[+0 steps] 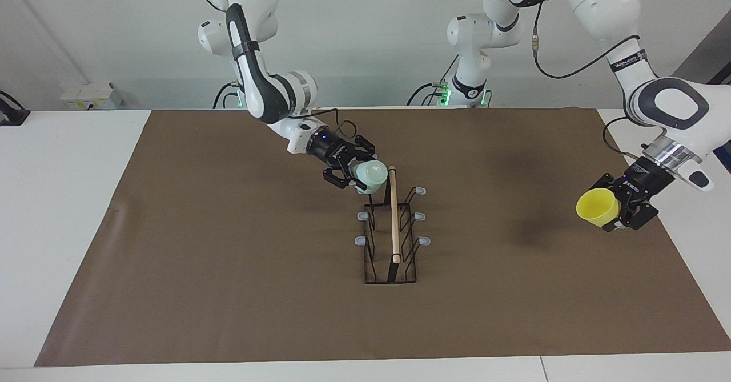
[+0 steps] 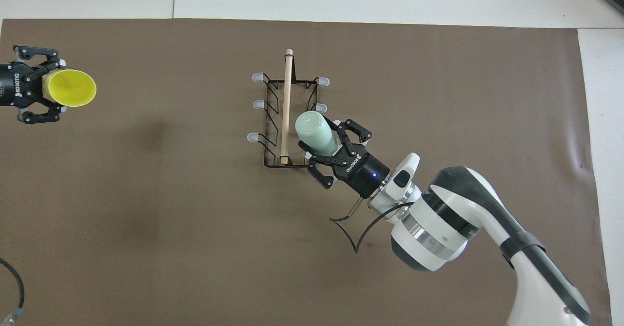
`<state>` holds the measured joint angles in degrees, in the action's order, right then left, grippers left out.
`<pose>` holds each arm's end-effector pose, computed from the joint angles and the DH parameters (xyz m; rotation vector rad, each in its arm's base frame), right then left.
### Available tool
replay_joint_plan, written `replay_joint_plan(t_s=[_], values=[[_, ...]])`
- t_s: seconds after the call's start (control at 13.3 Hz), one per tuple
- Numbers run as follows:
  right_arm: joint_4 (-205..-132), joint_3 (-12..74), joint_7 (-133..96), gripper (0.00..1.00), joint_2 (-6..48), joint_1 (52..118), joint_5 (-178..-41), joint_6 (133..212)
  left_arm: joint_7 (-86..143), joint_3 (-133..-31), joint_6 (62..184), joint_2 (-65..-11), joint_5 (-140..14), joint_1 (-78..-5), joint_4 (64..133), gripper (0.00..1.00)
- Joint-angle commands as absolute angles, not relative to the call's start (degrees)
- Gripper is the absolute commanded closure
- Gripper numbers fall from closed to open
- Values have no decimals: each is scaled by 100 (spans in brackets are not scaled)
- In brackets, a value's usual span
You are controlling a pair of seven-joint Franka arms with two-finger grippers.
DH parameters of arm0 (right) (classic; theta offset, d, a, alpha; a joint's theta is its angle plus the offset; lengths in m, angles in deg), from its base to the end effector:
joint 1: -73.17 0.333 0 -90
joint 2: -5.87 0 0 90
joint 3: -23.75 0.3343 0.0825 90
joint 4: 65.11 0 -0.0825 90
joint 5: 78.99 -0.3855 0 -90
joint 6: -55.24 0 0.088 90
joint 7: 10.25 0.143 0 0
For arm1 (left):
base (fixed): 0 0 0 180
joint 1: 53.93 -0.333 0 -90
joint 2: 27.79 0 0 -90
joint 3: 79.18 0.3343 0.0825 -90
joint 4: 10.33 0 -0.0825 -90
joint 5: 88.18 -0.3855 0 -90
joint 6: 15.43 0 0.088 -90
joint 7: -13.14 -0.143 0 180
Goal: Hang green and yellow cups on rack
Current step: 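Hang the green cup on a rack peg while the left gripper lifts the yellow cup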
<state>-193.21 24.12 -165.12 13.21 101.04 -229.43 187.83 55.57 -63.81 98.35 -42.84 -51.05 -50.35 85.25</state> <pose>0.5140 0.3016 0.3500 -1.7486 -0.7178 -1.6269 0.6580 0.0637 0.4576 2.1662 1.4545 -0.1010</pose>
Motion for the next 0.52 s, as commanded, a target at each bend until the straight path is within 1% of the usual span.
replay_joint_plan(t_s=[0.0, 0.15, 0.45], values=[[-19255, 2471, -17091, 100, 1405, 10086, -23939, 18752, 5822, -6878, 9953, -3905, -6177, -4953, 8662, 100], [-19272, 2480, -17127, 100, 1440, 10095, -23939, 18874, 6032, -7344, 10119, -3843, -7117, -4945, 8679, 100], [-19281, 2471, -17170, 100, 1527, 10095, -23939, 18989, 7542, -8320, 10717, -3842, -9024, -4927, 8837, 100]])
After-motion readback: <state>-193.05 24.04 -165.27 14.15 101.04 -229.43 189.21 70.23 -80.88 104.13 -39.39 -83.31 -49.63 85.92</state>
